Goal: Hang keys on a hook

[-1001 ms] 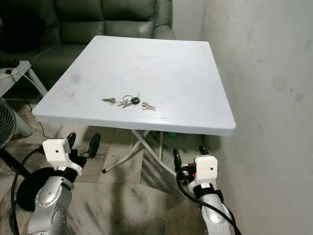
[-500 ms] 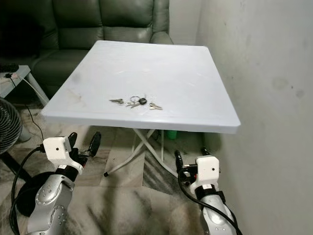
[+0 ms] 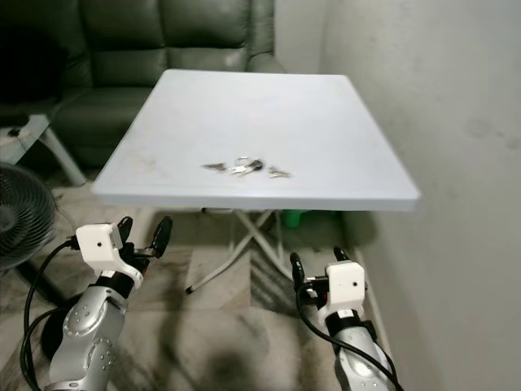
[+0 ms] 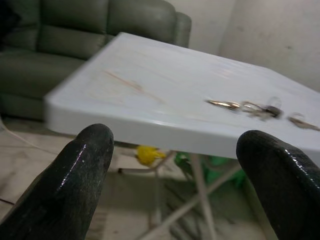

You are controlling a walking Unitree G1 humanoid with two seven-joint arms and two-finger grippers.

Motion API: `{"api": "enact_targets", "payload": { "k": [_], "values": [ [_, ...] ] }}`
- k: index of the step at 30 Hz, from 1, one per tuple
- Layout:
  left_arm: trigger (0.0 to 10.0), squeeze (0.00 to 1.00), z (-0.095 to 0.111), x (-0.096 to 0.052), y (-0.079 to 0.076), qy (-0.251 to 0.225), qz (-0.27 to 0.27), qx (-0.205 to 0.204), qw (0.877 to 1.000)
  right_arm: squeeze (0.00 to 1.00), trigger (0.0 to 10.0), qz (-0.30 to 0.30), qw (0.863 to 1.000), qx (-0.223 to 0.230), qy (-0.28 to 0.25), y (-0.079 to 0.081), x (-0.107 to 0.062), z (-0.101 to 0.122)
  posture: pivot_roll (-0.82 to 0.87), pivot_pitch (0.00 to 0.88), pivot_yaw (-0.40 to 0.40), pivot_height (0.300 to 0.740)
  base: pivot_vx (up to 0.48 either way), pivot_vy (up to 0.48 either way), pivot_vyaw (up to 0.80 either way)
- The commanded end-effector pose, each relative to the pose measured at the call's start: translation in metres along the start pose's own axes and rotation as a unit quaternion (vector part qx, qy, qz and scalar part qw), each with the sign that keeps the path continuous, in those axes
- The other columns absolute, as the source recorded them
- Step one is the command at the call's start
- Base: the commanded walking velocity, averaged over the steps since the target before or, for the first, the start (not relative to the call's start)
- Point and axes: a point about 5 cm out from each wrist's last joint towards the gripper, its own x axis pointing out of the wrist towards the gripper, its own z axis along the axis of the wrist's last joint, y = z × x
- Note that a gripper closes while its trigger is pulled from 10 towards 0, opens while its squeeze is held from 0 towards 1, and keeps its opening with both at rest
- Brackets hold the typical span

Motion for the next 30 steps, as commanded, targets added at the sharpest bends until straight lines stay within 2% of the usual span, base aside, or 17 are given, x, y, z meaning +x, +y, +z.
{"api": "enact_targets", "payload": {
  "k": [1,10,13,30],
  "values": [
    [10.0,0.00,0.0000,0.0034,-0.0111,0.000,-0.015,-0.009,1.000,0.00,10.0,-0.011,1.000,-0.009,0.001,-0.0106,-0.0029,0.0018,-0.06,0.000,0.004,0.732,0.000,0.480,0.00],
    [10.0,0.00,-0.0008,0.0030,-0.0127,0.003,-0.016,-0.009,1.000,0.00,10.0,-0.009,1.000,-0.011,0.005,-0.0103,-0.0051,0.0015,-0.06,0.000,0.002,0.732,0.000,0.435,0.00],
    [10.0,0.00,-0.0006,0.0036,-0.0117,0.007,-0.009,0.016,1.000,0.00,10.0,-0.007,1.000,-0.012,0.006,-0.0093,-0.0052,0.0014,-0.06,0.000,0.002,0.732,0.000,0.000,0.00],
    [10.0,0.00,-0.0060,0.0038,-0.0159,0.035,-0.014,0.020,0.999,0.00,10.0,-0.006,1.000,-0.014,0.008,-0.0111,-0.0042,0.0027,-0.05,0.000,0.000,0.732,0.000,0.000,0.00]
  ]
}}
